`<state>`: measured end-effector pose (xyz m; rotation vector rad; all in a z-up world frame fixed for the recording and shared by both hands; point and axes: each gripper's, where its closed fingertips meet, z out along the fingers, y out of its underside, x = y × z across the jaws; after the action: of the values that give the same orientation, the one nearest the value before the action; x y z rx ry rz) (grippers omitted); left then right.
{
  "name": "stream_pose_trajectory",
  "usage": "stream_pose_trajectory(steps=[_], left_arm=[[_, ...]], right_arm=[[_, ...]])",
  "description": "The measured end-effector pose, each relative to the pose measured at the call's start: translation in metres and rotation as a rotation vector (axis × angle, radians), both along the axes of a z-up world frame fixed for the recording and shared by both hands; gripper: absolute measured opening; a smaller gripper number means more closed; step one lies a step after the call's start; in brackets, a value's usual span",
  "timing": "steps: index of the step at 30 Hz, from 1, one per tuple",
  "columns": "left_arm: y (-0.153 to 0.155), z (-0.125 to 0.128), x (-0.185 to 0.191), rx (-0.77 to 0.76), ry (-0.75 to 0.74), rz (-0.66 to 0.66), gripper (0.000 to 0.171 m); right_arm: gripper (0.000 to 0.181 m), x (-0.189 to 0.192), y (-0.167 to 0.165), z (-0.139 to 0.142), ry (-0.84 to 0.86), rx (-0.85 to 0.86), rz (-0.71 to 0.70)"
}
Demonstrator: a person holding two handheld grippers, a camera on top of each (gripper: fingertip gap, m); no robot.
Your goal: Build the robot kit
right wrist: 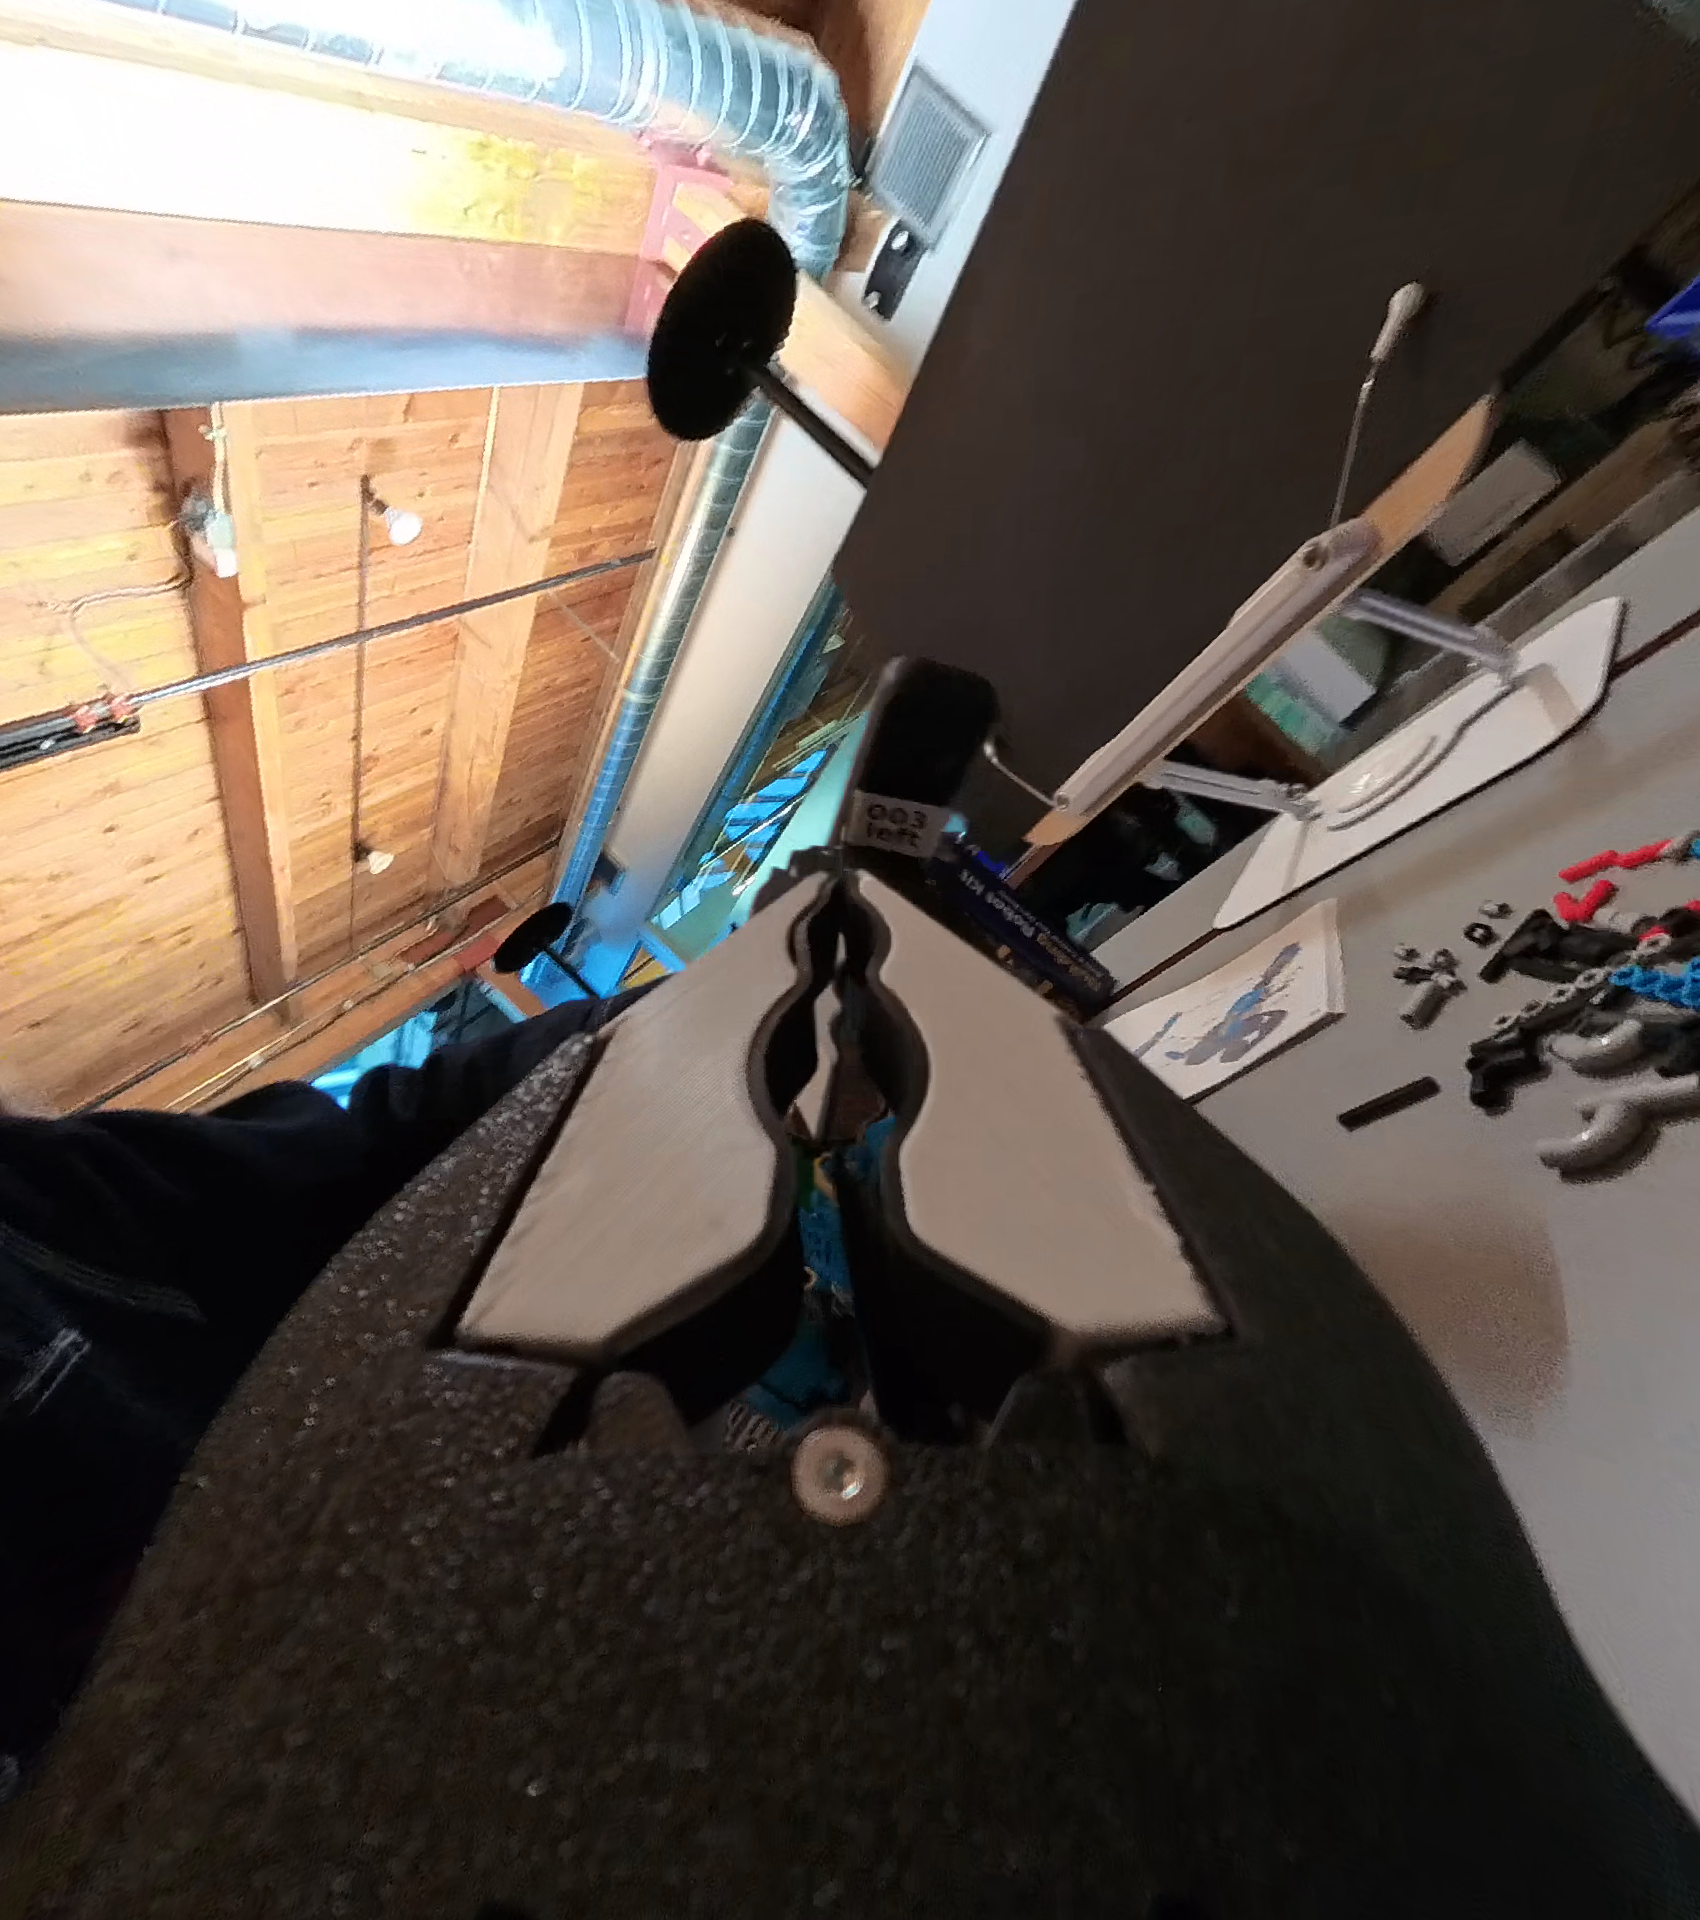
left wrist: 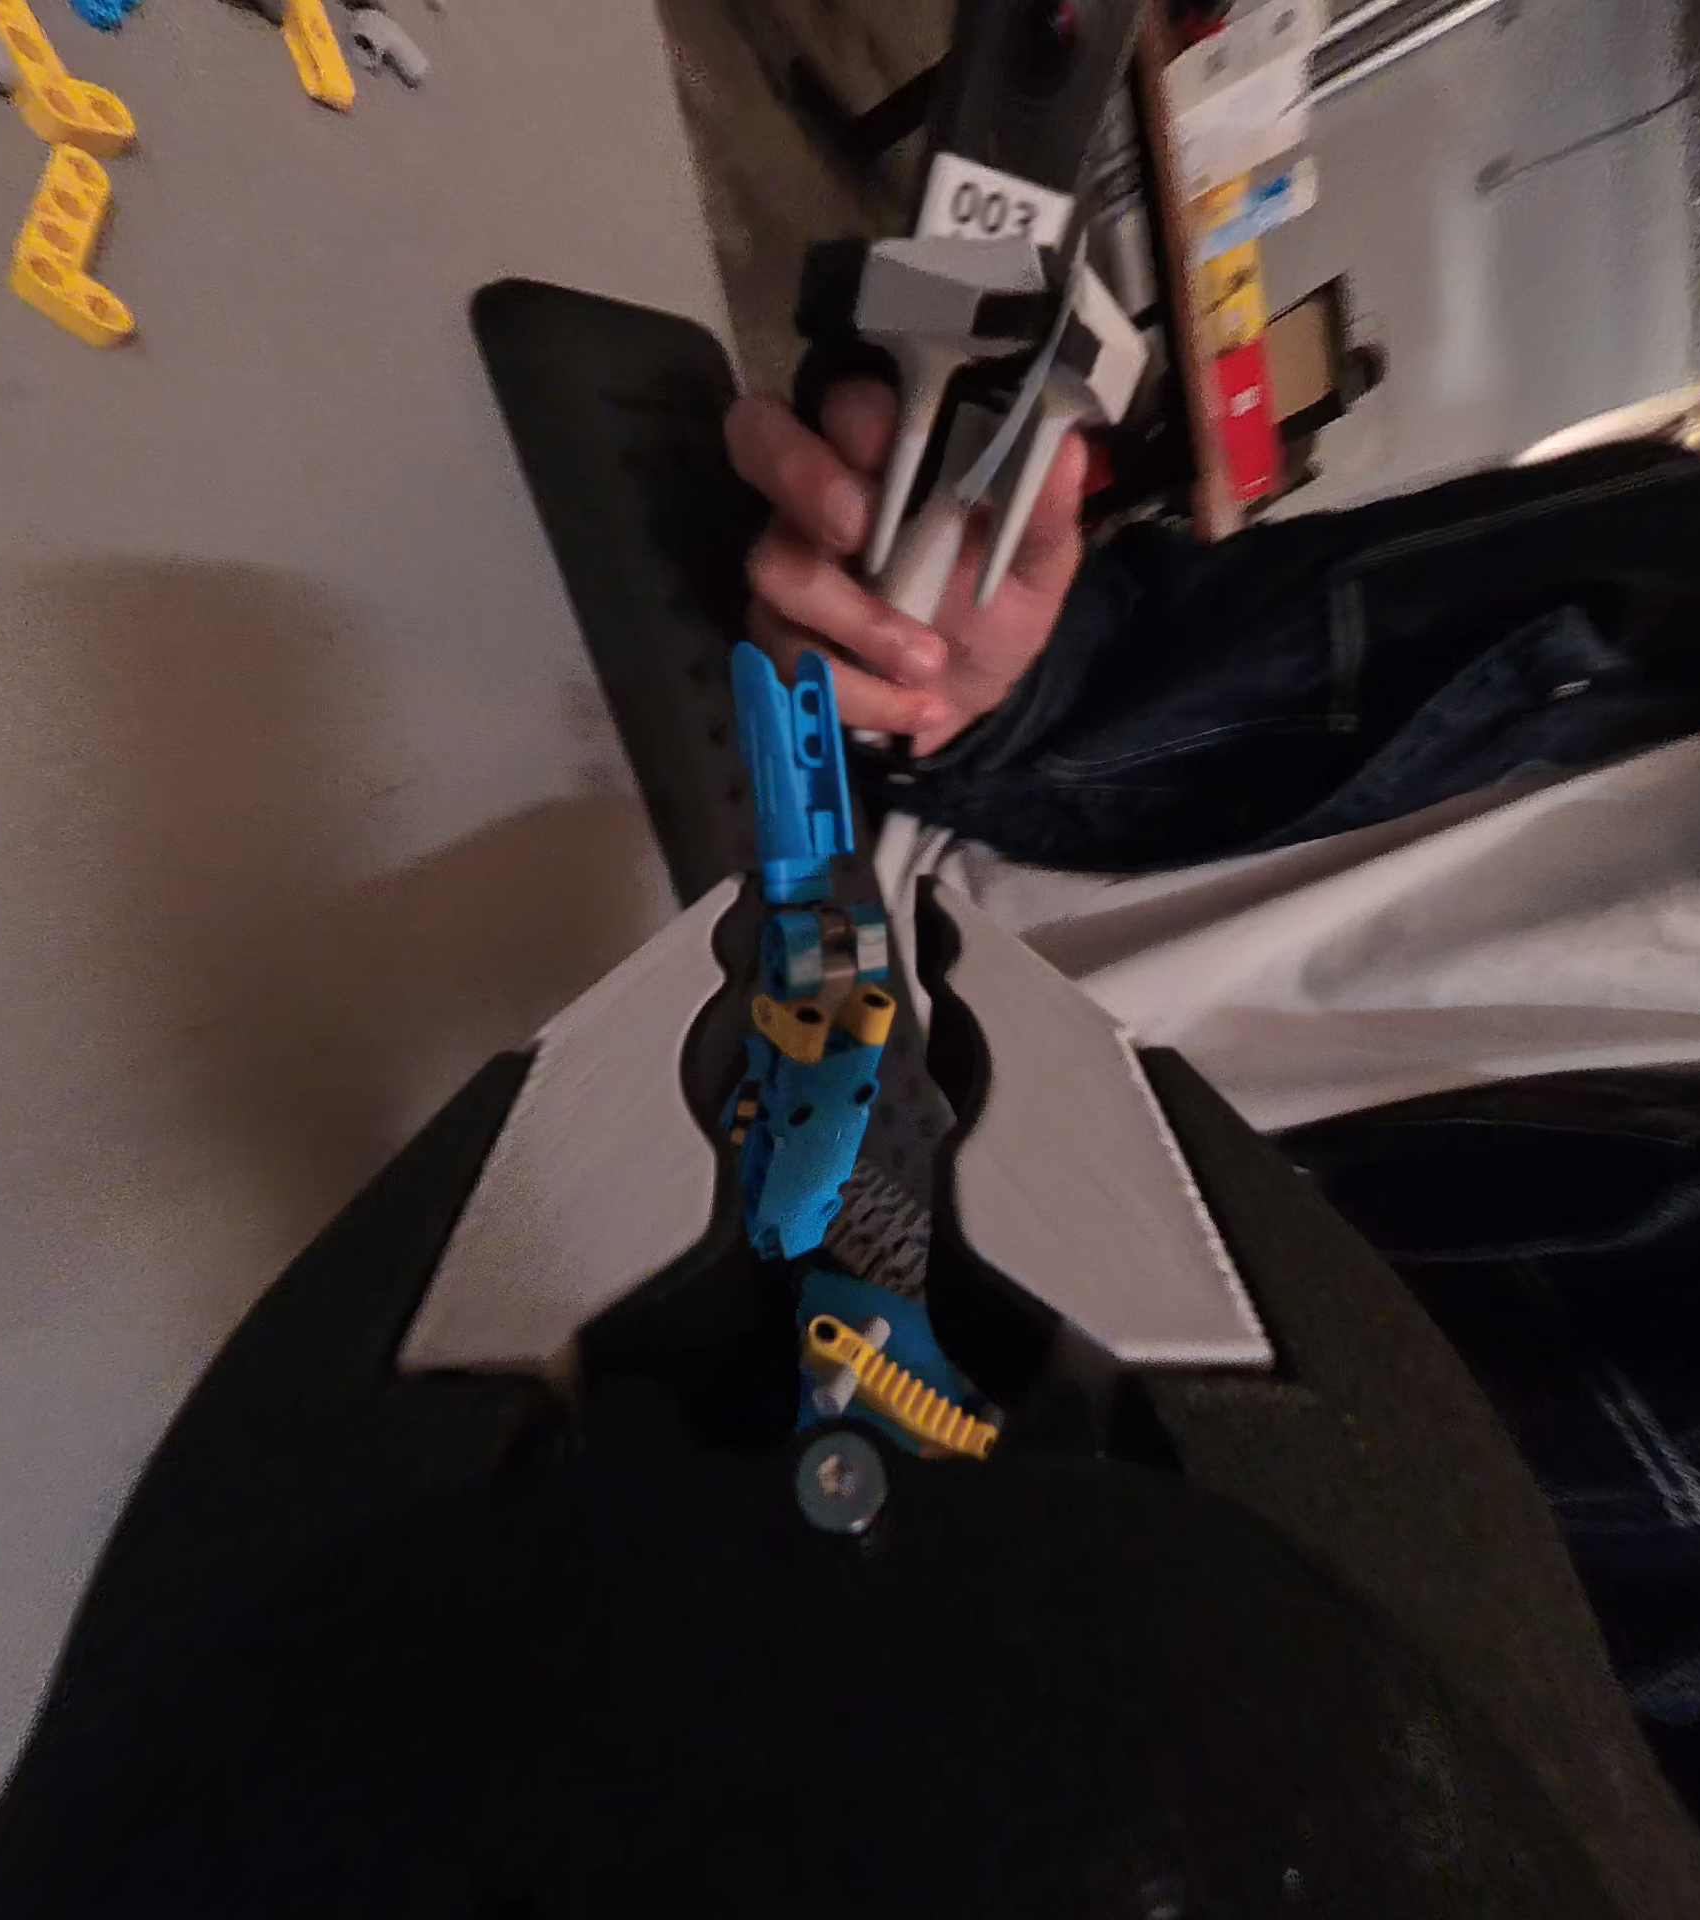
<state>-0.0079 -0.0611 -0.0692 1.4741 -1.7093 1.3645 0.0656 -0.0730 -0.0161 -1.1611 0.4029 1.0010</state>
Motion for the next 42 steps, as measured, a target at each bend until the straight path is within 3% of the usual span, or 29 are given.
stream_pose_trajectory(steps=[2, 5, 8, 11, 12, 16, 23, 26, 32, 35, 42], left_arm=[[0.002, -0.002, 0.004, 0.170, -0.058, -0.001, 0.040], [0.005, -0.010, 0.011, 0.508, -0.169, -0.016, 0.044], [-0.003, -0.010, 0.016, 0.662, -0.207, -0.034, 0.042], [0.001, -0.021, 0.018, 0.781, -0.187, -0.046, 0.027], [0.000, -0.023, 0.017, 0.774, -0.165, -0.042, 0.017], [-0.005, -0.017, 0.015, 0.594, -0.079, -0.005, 0.015], [0.001, 0.007, 0.011, 0.019, 0.010, 0.098, 0.016], [0.007, 0.008, 0.016, -0.118, 0.011, 0.154, 0.016], [0.004, 0.009, 0.016, -0.140, -0.020, 0.151, 0.019], [0.005, 0.016, 0.014, -0.134, -0.039, 0.155, 0.043], [0.016, 0.013, 0.003, 0.101, -0.169, 0.160, 0.050]], right_arm=[[0.000, -0.005, -0.006, -0.002, 0.015, -0.029, -0.025], [0.000, -0.009, -0.013, -0.005, 0.017, -0.061, -0.056], [0.000, -0.012, -0.016, -0.006, -0.002, -0.076, -0.060], [0.000, -0.014, -0.020, -0.005, 0.010, -0.071, -0.062], [0.000, -0.015, -0.021, -0.005, 0.014, -0.068, -0.057], [0.000, -0.020, -0.023, 0.000, 0.046, -0.032, -0.024], [0.000, -0.026, -0.017, -0.003, 0.109, -0.001, 0.022], [0.000, -0.027, -0.012, -0.005, 0.158, 0.004, 0.045], [0.000, -0.028, -0.001, -0.010, 0.239, 0.005, 0.068], [0.000, -0.031, 0.004, -0.012, 0.281, 0.001, 0.063], [0.000, -0.024, -0.003, -0.009, 0.347, 0.094, -0.177]])
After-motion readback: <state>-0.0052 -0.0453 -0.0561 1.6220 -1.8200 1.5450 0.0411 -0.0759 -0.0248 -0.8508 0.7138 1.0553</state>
